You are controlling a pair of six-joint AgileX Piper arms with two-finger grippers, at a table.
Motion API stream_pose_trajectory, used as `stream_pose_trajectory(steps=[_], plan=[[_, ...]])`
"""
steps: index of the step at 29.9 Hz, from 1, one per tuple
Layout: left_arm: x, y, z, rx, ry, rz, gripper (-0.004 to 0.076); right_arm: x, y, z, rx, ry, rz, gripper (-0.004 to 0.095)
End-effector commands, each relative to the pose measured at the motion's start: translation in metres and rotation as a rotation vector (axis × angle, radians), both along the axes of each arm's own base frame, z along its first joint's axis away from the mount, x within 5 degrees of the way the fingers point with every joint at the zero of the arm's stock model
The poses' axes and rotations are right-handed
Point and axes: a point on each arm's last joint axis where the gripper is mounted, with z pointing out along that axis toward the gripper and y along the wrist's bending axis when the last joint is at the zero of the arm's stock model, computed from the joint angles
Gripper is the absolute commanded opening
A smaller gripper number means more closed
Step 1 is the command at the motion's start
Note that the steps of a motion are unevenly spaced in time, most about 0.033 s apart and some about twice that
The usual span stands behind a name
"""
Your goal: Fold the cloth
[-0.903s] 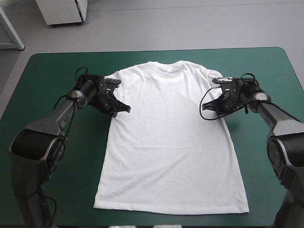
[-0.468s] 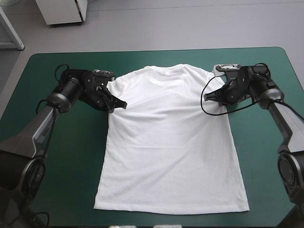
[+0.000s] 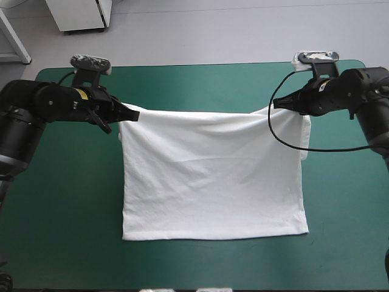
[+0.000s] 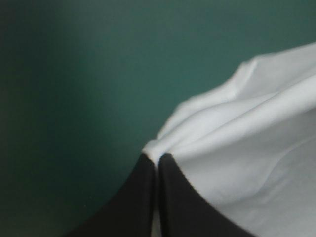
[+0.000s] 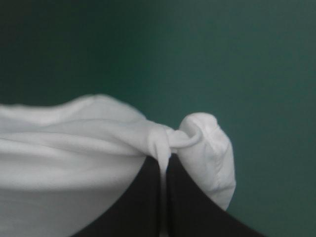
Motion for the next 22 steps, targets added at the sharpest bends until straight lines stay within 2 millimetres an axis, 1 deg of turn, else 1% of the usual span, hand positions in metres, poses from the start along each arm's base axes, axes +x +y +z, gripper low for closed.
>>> stream_pose_trajectory(steps=[1,3,6,8,10,12,15,16,17,19,20,22], plan=[[-0.030,0.005,0.056,-0.058,-0.190,-0.010,-0.0010,-0.031,-0.005,0.052,0.033,-0.199,-0.010,-0.0017],[-0.039,0.007,0.074,-0.081,-0.237,-0.019,-0.0010,-0.042,-0.006,0.066,0.045,-0.250,-0.008,-0.0017],[-0.046,0.008,0.092,-0.113,-0.314,-0.021,-0.0010,-0.051,-0.005,0.085,0.083,-0.310,0.004,-0.0017],[-0.047,0.008,0.098,-0.125,-0.351,-0.019,-0.0010,-0.053,-0.004,0.095,0.100,-0.352,0.007,-0.0017],[-0.042,0.007,0.100,-0.136,-0.380,-0.014,-0.0010,-0.051,-0.003,0.102,0.122,-0.402,0.008,-0.0017],[-0.035,0.005,0.100,-0.146,-0.408,-0.008,-0.0010,-0.045,-0.003,0.109,0.138,-0.461,0.002,-0.0017],[-0.014,0.001,0.098,-0.164,-0.462,0.008,-0.0010,-0.030,-0.001,0.114,0.148,-0.510,-0.005,-0.0017],[-0.008,0.000,0.098,-0.166,-0.483,0.014,-0.0010,-0.023,0.000,0.114,0.151,-0.521,-0.006,-0.0017],[0.002,-0.001,0.098,-0.168,-0.512,0.023,-0.0010,-0.012,0.001,0.113,0.151,-0.528,-0.009,-0.0018],[0.019,-0.004,0.097,-0.176,-0.550,0.035,-0.0010,0.001,0.002,0.115,0.152,-0.557,-0.013,-0.0017],[0.030,-0.004,0.097,-0.181,-0.571,0.047,-0.0010,0.013,0.002,0.116,0.154,-0.572,-0.020,-0.0017],[0.047,-0.004,0.102,-0.212,-0.616,0.060,-0.0010,0.031,0.000,0.117,0.160,-0.593,-0.034,-0.0018]])
